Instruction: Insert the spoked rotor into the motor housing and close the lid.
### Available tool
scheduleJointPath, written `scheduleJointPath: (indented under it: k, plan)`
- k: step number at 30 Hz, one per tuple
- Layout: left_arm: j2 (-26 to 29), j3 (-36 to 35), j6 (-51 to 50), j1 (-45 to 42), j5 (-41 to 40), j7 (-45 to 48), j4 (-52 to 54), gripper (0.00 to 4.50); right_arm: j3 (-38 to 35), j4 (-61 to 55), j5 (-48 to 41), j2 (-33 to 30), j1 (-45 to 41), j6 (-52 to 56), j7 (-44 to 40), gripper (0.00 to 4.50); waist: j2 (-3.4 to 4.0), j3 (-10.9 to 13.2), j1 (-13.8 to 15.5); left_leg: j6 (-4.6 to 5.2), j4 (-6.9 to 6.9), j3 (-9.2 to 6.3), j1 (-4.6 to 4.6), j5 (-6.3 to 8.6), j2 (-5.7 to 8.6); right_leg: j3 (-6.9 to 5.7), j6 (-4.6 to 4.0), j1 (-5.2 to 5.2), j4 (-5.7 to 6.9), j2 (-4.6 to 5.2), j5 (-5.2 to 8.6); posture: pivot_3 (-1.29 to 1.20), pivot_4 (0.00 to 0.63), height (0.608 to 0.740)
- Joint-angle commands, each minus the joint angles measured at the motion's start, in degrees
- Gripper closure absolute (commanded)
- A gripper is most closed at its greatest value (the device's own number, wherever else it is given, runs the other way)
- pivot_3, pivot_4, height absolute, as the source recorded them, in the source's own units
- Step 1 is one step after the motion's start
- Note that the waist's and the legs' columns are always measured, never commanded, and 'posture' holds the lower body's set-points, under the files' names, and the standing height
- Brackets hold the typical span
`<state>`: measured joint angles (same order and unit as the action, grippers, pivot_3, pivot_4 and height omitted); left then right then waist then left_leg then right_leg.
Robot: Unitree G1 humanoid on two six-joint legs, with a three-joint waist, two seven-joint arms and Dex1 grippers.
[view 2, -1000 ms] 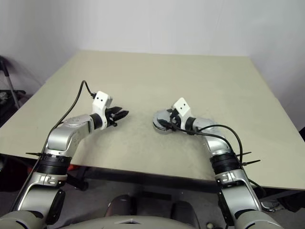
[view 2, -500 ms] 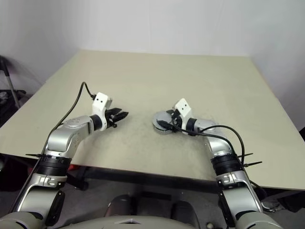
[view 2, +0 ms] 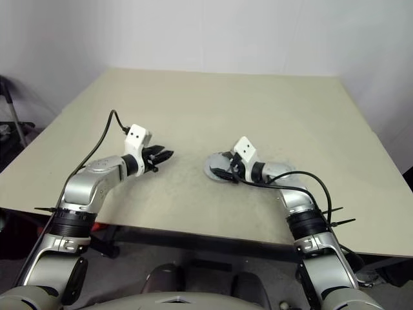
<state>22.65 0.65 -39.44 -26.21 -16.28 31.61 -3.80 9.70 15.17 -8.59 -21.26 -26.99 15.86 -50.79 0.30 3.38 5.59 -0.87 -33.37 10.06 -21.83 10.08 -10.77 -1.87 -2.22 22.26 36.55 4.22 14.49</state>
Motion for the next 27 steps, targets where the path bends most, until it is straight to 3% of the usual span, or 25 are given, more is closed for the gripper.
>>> scheduleJointPath:
  k: [1, 27]
  plan:
    - [0.4, 0.0, 1.0, -1.1, 0.6, 0.1, 1.0, 2.38, -1.2, 0.8, 0.3, 0.4, -1.6, -1.3, 1.8, 1.36, 0.00, 0.0, 0.0, 0.00, 0.00, 0.00, 0.01, 0.00, 0.00, 0.00, 0.00, -0.01, 0.00, 0.00, 0.00, 0.00, 0.000, 0.740]
    - [0.2, 0.3, 0.5, -0.4, 0.9, 0.2, 1.6, 2.38, -1.4, 0.9, -0.1, 0.5, -2.2, -2.4, 3.2, 1.36, -0.01, 0.0, 0.0, 0.03, -0.02, 0.00, 0.00, 0.02, 0.00, 0.00, 0.00, -0.01, 0.00, 0.00, 0.00, 0.00, 0.000, 0.740]
